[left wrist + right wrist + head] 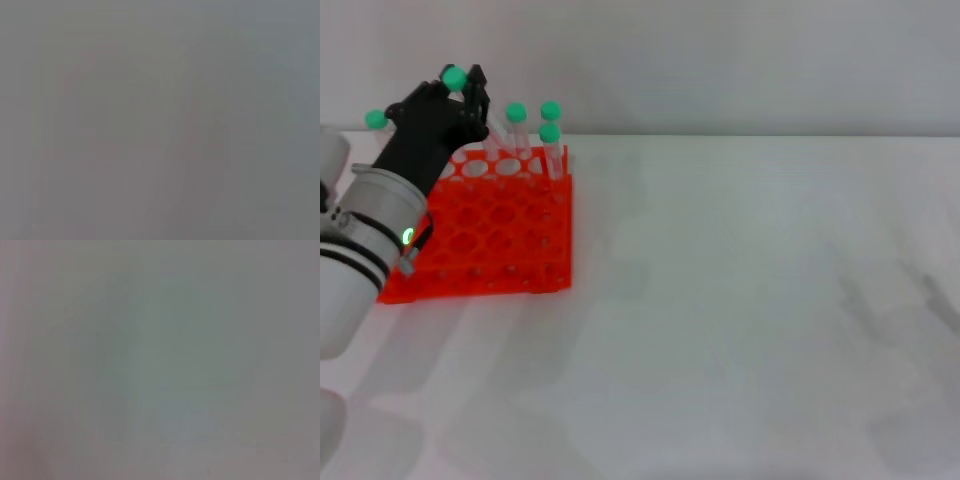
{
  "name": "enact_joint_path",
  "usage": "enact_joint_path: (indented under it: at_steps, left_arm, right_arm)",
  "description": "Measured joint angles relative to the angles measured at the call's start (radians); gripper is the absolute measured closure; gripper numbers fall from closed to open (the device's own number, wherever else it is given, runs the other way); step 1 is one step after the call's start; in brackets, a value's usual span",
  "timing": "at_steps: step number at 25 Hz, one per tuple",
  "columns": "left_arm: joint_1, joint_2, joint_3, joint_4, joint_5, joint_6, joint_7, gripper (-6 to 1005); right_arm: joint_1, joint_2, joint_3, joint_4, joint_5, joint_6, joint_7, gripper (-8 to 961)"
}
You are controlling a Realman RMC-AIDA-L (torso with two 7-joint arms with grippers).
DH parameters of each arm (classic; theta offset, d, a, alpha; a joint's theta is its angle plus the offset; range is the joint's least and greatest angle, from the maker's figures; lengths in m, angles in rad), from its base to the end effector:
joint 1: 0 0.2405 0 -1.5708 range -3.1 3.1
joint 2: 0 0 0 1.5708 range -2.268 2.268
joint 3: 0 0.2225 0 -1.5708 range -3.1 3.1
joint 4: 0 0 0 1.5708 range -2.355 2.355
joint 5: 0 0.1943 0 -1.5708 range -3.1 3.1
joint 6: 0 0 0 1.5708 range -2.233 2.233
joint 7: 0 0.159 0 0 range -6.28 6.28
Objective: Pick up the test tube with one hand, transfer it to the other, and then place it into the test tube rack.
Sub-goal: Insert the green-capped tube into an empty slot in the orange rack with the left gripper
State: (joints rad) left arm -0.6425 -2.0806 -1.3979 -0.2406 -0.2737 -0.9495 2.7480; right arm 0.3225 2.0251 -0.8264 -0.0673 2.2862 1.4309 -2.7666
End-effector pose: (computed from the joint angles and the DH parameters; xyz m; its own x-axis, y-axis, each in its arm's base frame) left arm -0.2149 0.4012 0.0121 0.5802 -0.0492 0.8130 0.7703 -0.2909 -0.5674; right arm 0.3116 0.2802 0.0442 0.7155 0.1090 -0.6901 -0.6419 -0.2874 -0.7109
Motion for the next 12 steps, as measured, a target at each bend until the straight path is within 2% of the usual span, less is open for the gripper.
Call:
enact_joint_path:
  at_steps: [6,12]
  left_arm:
    - [-0.050,0.002,0.006,0.016,0.009,0.113,0.007,743]
    - [-0.062,0.002,0.008,0.021,0.047,0.159,0.020,745]
  right_arm:
    - [0.002,0.002,-0.003,0.005,-0.005,0.003,0.000,92]
    - [0.003,0.002,-0.002,0.018,-0.005,0.023,-0.001,92]
